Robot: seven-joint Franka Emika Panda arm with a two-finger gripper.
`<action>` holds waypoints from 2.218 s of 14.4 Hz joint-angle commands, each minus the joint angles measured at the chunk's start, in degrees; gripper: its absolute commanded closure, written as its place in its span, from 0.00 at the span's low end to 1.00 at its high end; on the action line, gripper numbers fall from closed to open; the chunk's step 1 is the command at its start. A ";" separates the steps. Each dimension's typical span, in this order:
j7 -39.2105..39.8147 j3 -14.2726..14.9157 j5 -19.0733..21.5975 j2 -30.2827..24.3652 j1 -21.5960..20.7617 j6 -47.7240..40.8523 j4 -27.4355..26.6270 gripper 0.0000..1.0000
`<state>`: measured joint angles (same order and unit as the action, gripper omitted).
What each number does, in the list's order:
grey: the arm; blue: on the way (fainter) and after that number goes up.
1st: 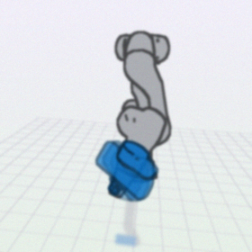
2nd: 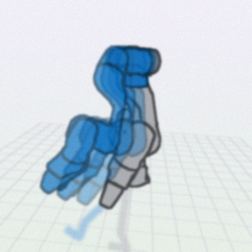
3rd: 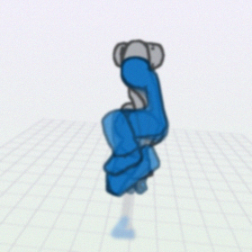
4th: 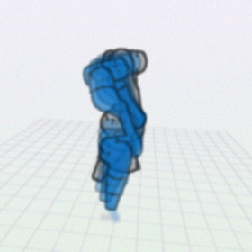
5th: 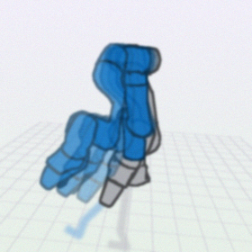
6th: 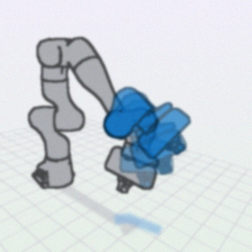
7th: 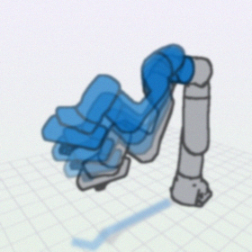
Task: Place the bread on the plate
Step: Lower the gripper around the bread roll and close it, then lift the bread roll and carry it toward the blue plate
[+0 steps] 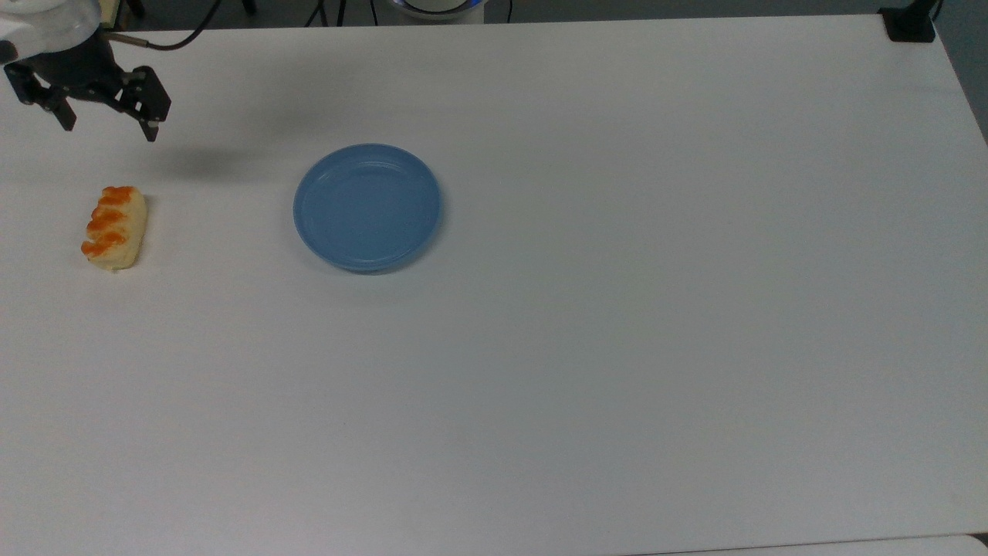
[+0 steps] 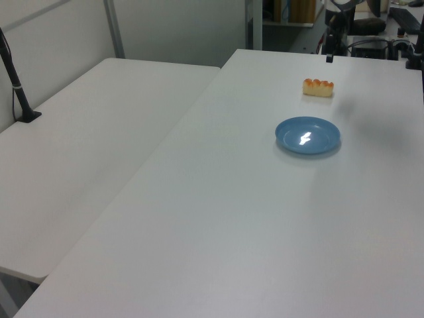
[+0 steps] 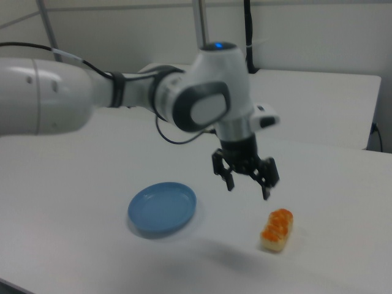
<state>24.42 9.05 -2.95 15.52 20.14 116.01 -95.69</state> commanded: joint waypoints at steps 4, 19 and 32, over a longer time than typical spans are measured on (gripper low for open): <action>0.98 -0.08 10.16 6.62 4.03 10.09 -0.02 0.00; 5.55 -0.70 11.91 12.79 3.94 19.69 -1.26 0.69; -0.84 -3.24 12.18 -6.53 -2.99 -6.49 -2.83 0.76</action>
<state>27.71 6.15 8.52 15.89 21.10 114.18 -94.84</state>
